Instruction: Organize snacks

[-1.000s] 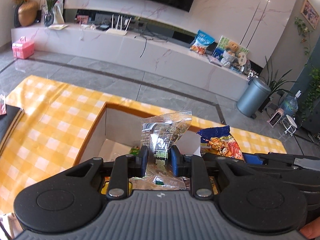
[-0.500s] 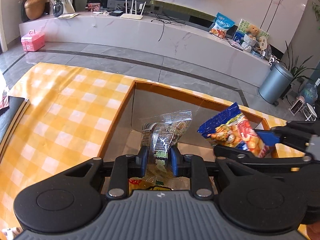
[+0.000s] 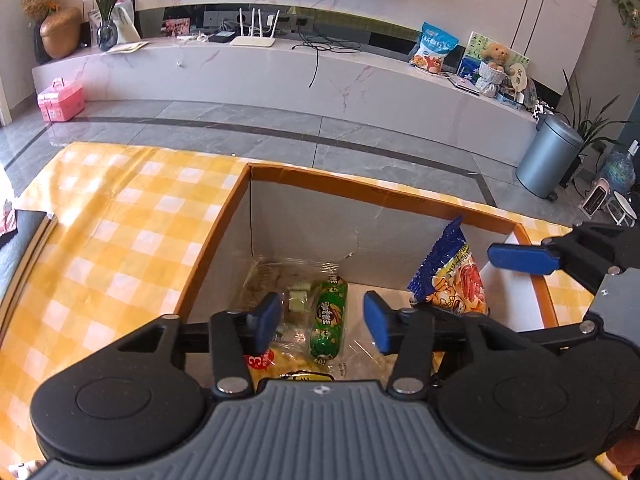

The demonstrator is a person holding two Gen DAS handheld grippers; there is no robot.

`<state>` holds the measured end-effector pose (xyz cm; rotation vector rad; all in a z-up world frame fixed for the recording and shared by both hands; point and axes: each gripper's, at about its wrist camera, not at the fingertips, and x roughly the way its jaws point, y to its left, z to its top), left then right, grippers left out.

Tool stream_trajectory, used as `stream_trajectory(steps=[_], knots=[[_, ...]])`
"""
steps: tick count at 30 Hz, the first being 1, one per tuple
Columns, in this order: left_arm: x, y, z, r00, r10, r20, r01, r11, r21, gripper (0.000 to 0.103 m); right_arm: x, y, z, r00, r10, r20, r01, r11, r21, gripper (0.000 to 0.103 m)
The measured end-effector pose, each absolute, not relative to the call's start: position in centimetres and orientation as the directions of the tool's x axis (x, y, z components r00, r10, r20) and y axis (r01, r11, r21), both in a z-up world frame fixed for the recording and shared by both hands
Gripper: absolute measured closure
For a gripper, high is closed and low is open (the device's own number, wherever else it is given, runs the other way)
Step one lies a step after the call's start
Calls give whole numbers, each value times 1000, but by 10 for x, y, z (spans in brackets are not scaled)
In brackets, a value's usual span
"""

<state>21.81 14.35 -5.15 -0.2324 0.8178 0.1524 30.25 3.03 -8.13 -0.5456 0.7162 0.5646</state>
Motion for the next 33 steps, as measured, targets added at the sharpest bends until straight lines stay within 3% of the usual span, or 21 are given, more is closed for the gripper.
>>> stream_trajectory(steps=[3, 9, 18, 23, 29, 33], knots=[[212, 139, -45, 694, 45, -719, -217, 965, -149, 28, 296, 27, -80, 650, 287, -703, -638, 709, -300, 32], [198, 125, -27, 747, 26, -664, -169, 974, -153, 27, 279, 12, -69, 719, 310, -622, -606, 718, -342, 32], [162, 90, -6, 845, -20, -534, -57, 990, -127, 17, 236, -31, -48, 843, 287, -454, -475, 793, -381, 26], [138, 65, -4, 884, -5, -468, -28, 998, -63, 14, 219, -63, -40, 856, 232, -461, -399, 865, -305, 20], [116, 52, -2, 890, -12, -455, -62, 987, -147, 13, 188, -100, -32, 861, 189, -473, -312, 929, -197, 16], [99, 40, 0, 891, 32, -453, -64, 996, -56, 13, 163, -124, -23, 871, 167, -462, -252, 959, -129, 9]])
